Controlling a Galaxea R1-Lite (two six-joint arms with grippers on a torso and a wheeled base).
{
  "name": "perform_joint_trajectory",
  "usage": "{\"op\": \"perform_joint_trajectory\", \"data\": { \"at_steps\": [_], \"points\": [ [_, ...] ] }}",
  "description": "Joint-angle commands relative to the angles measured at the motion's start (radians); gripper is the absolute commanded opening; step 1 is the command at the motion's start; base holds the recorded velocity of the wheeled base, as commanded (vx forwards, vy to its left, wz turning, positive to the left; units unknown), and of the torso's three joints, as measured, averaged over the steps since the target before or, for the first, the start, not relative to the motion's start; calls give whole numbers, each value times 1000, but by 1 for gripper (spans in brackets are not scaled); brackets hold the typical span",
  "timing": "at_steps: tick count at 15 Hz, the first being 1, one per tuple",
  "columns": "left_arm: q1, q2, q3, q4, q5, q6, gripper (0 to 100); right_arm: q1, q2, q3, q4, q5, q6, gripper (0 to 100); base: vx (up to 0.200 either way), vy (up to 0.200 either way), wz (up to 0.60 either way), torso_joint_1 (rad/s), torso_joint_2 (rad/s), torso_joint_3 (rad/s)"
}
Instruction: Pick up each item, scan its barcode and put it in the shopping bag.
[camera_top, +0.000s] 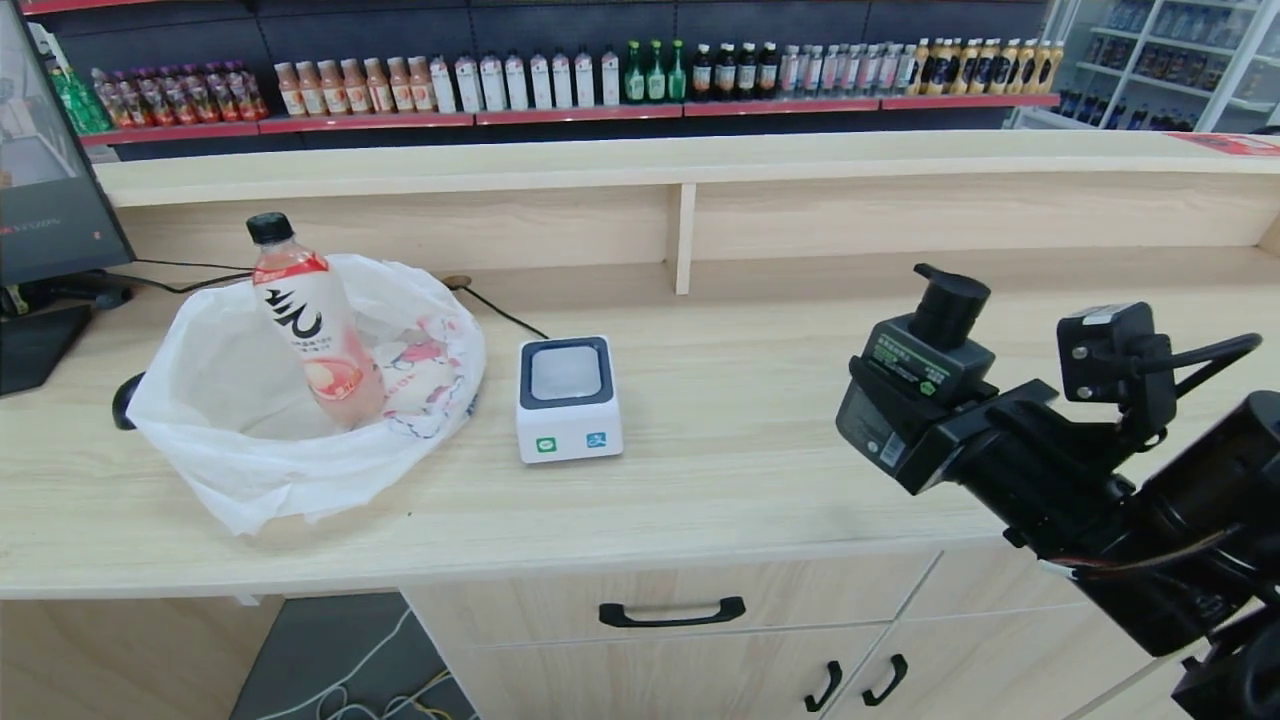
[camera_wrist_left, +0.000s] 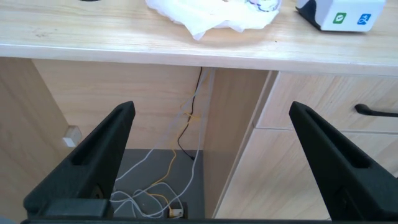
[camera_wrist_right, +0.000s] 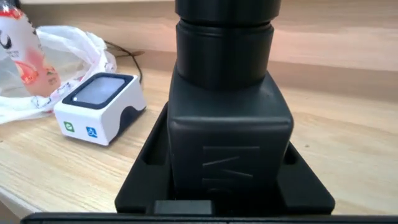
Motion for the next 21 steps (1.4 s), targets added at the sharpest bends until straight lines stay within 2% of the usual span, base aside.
{"op": "perform_joint_trajectory", "data": {
  "at_steps": [1,9,12,17,21],
  "points": [
    [0,0,0,0,1,-1,100,1,-9,5,-6,2,0,0,0,200,0,22,12,2],
    [0,0,0,0,1,-4,100,-8,-80,14,-6,1,-6,0,0,200,0,1,3,2],
    [0,0,0,0,1,-5,100,-17,-126,57,-6,-80,-31,0,0,200,0,4,2,1],
    [0,0,0,0,1,-4,100,-16,-140,60,-6,-82,-23,0,0,200,0,0,0,1],
    [0,0,0,0,1,-1,100,-16,-141,62,-6,-82,-23,0,0,0,0,0,0,0]
  ]
}}
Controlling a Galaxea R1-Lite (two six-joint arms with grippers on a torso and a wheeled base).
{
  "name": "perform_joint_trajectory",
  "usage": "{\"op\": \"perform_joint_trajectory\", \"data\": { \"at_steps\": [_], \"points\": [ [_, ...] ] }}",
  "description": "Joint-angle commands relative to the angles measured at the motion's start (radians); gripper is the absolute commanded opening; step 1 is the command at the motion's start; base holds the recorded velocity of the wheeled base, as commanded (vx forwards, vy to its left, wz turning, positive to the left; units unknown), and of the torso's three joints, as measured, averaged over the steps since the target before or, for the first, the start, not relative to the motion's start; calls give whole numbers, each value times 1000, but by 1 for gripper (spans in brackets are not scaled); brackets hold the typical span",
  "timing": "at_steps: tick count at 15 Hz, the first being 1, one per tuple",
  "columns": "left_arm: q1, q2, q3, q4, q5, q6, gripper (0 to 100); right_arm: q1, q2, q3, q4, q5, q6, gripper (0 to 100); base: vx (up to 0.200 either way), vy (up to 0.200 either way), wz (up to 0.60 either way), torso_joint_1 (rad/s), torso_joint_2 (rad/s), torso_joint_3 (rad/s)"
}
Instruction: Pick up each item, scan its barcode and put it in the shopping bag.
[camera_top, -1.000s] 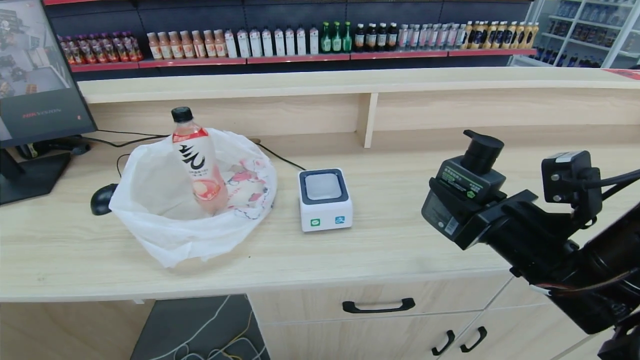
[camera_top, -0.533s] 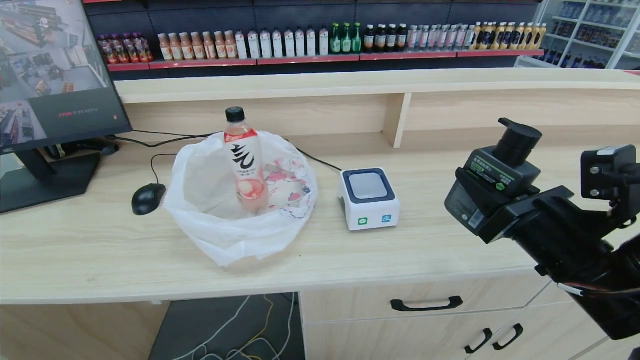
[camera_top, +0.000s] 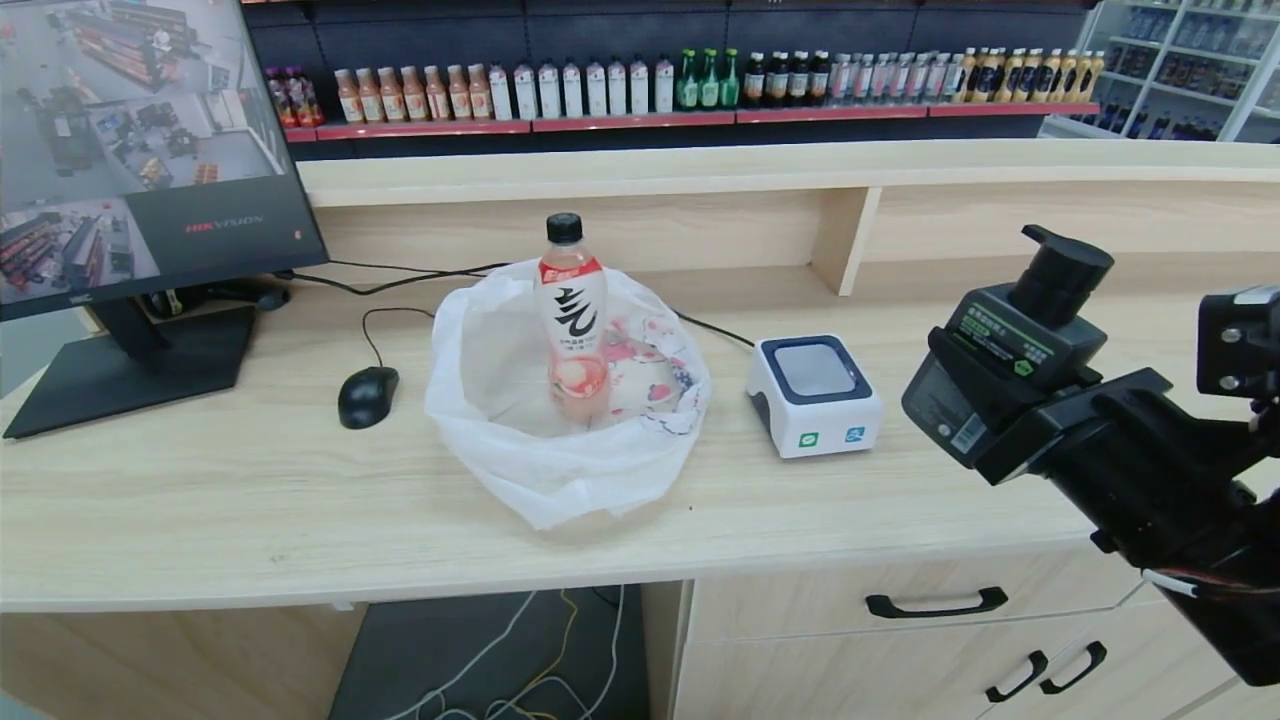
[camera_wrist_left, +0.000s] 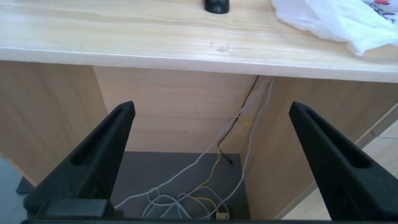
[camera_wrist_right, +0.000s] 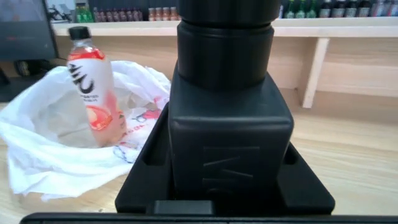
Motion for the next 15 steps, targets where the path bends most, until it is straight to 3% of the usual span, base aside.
{"op": "perform_joint_trajectory", "data": {
  "at_steps": [1,8,11,15],
  "points": [
    [0,0,0,0,1,0,100,4,0,-2,-3,2,-2,0,0,0,0,0,0,0],
    [0,0,0,0,1,0,100,4,54,-91,-3,14,-25,0,0,0,0,0,0,0],
    [0,0,0,0,1,0,100,-1,123,-174,-3,106,-54,0,0,0,0,0,0,0],
    [0,0,0,0,1,0,100,-10,266,-327,-3,317,-143,0,0,0,0,0,0,0]
  ]
}}
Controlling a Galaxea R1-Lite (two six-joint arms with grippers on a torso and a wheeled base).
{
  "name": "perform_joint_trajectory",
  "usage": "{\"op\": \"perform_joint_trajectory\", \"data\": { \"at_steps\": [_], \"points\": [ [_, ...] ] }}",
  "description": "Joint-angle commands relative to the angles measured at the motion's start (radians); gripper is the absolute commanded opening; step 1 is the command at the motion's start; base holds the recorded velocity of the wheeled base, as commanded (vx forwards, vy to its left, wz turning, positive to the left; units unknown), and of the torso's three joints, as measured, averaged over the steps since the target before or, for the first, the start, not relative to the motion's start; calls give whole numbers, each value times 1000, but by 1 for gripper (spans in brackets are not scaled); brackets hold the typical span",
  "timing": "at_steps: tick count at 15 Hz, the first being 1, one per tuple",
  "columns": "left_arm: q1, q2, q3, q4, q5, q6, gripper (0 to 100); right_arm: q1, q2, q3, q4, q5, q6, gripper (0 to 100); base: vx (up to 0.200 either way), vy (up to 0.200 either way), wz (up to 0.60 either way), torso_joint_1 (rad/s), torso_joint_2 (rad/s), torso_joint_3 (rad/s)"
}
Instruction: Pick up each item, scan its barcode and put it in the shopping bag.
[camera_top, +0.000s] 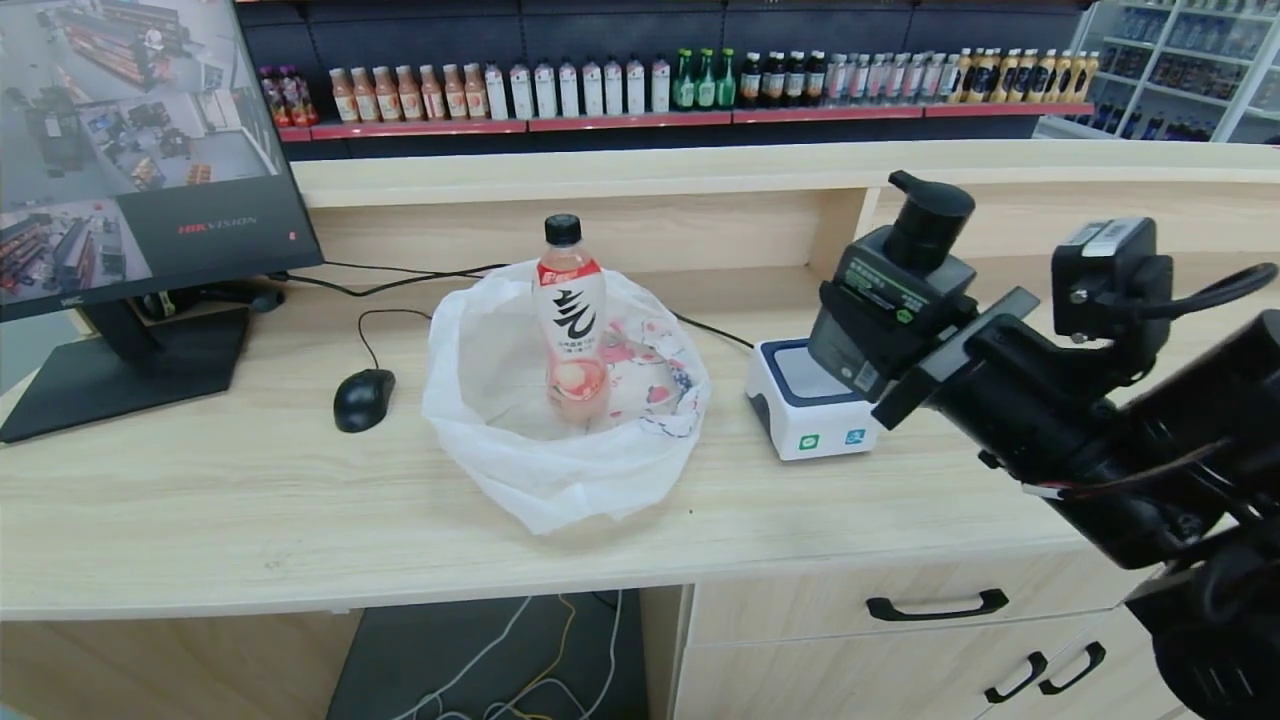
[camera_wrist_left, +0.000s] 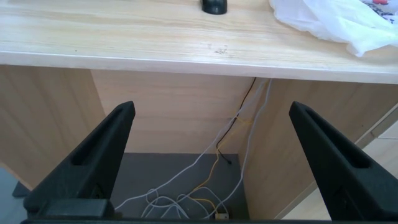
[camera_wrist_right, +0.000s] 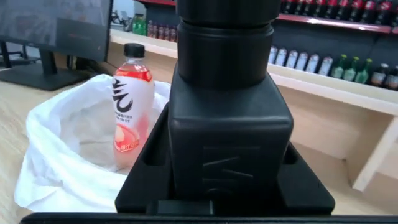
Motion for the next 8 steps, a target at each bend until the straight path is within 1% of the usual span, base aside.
{"op": "perform_joint_trajectory", "data": {
  "at_steps": [1,3,4,5,6,8],
  "points": [
    [1,0,0,0,0,0,100,-8,133,-108,-1,100,-43,0,0,0,0,0,0,0],
    [1,0,0,0,0,0,100,-51,209,-250,-1,208,-141,0,0,0,0,0,0,0],
    [1,0,0,0,0,0,100,-55,215,-283,-1,210,-152,0,0,0,0,0,0,0],
    [1,0,0,0,0,0,100,-55,244,-323,-1,187,-182,0,0,0,0,0,0,0],
    [1,0,0,0,0,0,100,-57,256,-330,-1,184,-205,0,0,0,0,0,0,0],
    [1,0,0,0,0,0,100,-71,278,-333,-1,185,-342,0,0,0,0,0,0,0]
  ]
}}
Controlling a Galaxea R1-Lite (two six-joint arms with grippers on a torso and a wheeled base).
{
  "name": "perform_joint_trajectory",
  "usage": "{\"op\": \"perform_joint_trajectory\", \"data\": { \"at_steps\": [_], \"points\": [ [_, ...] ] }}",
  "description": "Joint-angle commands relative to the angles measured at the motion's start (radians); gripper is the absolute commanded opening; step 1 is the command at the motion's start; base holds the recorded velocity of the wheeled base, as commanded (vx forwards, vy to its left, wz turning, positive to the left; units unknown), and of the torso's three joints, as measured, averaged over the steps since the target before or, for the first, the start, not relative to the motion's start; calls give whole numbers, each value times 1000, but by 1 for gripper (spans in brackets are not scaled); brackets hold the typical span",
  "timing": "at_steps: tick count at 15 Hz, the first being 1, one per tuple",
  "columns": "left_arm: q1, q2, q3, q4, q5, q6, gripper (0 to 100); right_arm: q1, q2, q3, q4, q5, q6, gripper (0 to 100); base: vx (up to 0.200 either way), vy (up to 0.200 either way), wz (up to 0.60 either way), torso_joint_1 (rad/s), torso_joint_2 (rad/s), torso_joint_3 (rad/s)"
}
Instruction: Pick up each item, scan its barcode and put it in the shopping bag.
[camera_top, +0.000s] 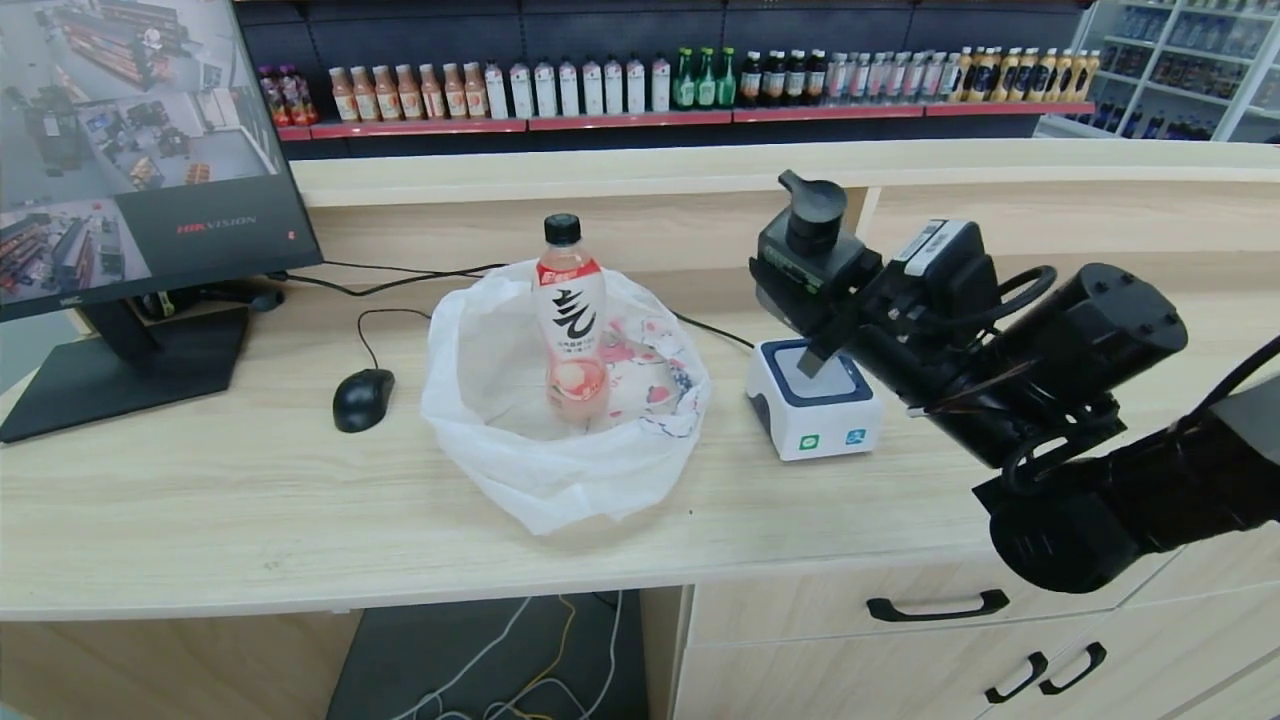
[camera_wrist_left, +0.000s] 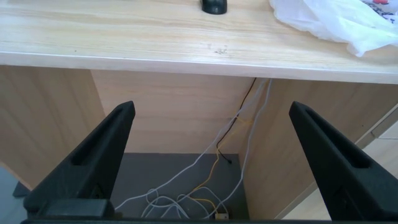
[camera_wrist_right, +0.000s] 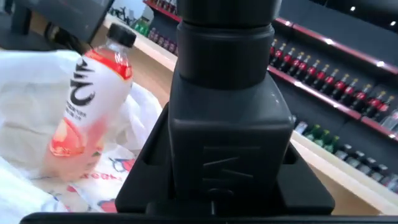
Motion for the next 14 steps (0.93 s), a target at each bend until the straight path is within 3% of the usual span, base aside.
{"op": "perform_joint_trajectory", "data": {
  "at_steps": [1,7,10,14],
  "points": [
    [1,0,0,0,0,-1,100,-10,50,-8,-1,2,-66,0,0,0,0,0,0,0],
    [1,0,0,0,0,-1,100,-56,75,-2,-1,57,-226,0,0,0,0,0,0,0],
    [1,0,0,0,0,-1,100,-72,84,1,-1,125,-276,0,0,0,0,0,0,0],
    [1,0,0,0,0,-1,100,-88,93,3,-1,142,-289,0,0,0,0,0,0,0]
  ]
}}
